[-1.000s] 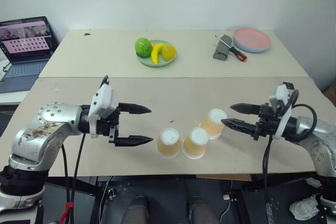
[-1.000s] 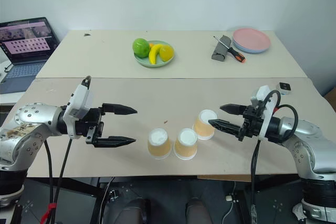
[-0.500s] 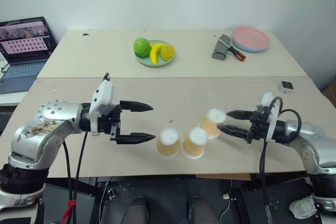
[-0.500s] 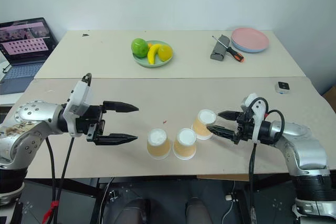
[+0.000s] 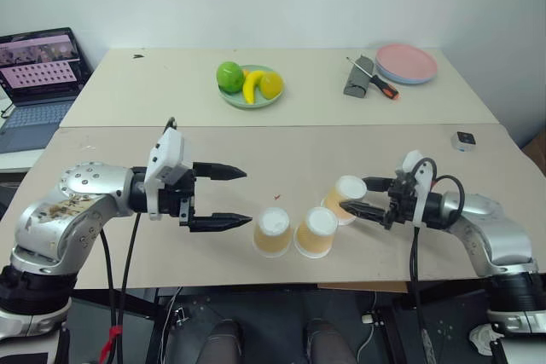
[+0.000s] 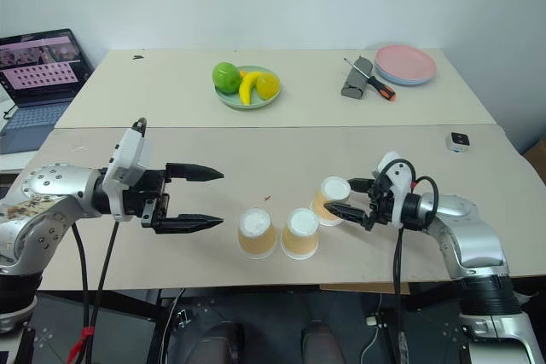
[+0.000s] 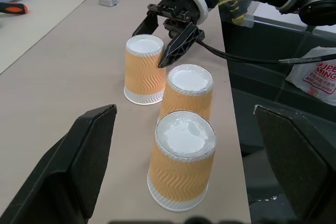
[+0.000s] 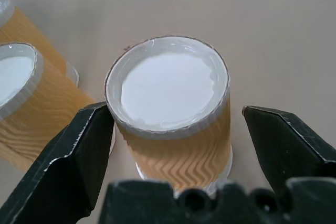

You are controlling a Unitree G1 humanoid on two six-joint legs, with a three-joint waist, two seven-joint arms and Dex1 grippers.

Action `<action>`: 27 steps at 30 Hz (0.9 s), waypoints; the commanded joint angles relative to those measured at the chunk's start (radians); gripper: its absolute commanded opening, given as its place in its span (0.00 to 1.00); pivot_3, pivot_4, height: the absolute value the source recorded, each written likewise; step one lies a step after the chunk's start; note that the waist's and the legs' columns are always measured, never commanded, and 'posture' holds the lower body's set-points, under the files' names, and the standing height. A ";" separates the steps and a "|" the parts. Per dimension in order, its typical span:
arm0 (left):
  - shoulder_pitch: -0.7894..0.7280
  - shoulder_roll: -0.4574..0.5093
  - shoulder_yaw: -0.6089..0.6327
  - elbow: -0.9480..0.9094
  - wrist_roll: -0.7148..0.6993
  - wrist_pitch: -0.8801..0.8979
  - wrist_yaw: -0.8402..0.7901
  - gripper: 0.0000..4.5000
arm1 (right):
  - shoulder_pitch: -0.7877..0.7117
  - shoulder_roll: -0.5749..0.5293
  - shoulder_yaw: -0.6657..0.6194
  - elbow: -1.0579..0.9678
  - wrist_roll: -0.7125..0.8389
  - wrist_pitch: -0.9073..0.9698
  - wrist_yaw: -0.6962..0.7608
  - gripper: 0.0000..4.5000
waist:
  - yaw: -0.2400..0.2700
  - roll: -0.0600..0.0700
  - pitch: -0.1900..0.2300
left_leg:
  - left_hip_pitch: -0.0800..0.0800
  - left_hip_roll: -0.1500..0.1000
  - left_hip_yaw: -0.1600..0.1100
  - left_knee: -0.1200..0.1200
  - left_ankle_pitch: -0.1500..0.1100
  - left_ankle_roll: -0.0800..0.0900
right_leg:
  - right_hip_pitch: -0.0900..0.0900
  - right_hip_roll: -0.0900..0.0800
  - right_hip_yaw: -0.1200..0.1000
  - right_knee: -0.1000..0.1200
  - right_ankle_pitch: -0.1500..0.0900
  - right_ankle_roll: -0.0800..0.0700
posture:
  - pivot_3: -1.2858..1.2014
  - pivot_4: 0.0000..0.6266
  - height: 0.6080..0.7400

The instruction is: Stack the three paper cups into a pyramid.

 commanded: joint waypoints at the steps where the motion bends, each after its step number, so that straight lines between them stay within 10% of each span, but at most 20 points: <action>1: -0.017 0.011 0.027 -0.021 -0.011 -0.006 0.005 0.99 | -0.024 -0.001 -0.008 -0.017 -0.005 -0.019 -0.003 1.00 | 0.000 0.000 0.000 | 0.000 0.000 0.000 0.000 0.000 0.000 | 0.000 0.000 0.000 0.000 0.000 0.000 | 0.52 0.24 1.00; 9: -0.015 0.011 0.022 -0.017 -0.004 -0.010 0.004 0.99 | -0.020 0.005 -0.009 -0.013 -0.011 -0.016 -0.002 1.00 | 0.000 0.000 0.000 | 0.000 0.000 0.000 0.000 0.000 0.000 | 0.000 0.000 0.000 0.000 0.000 0.000 | 0.52 0.24 1.00; 18: -0.006 0.009 0.016 -0.017 0.003 -0.013 0.008 1.00 | -0.019 0.015 -0.010 -0.035 -0.012 -0.011 -0.013 0.58 | 0.000 0.000 0.000 | 0.000 0.000 0.000 0.000 0.000 0.000 | 0.000 0.000 0.000 0.000 0.000 0.000 | 0.52 0.24 1.00; 27: 0.008 -0.002 -0.001 -0.019 0.013 -0.017 0.018 1.00 | -0.063 -0.024 -0.067 -0.171 0.067 0.061 -0.007 0.56 | 0.000 0.000 0.000 | 0.000 0.000 0.000 0.000 0.000 0.000 | 0.000 0.000 0.000 0.000 0.000 0.000 | 0.52 0.24 1.00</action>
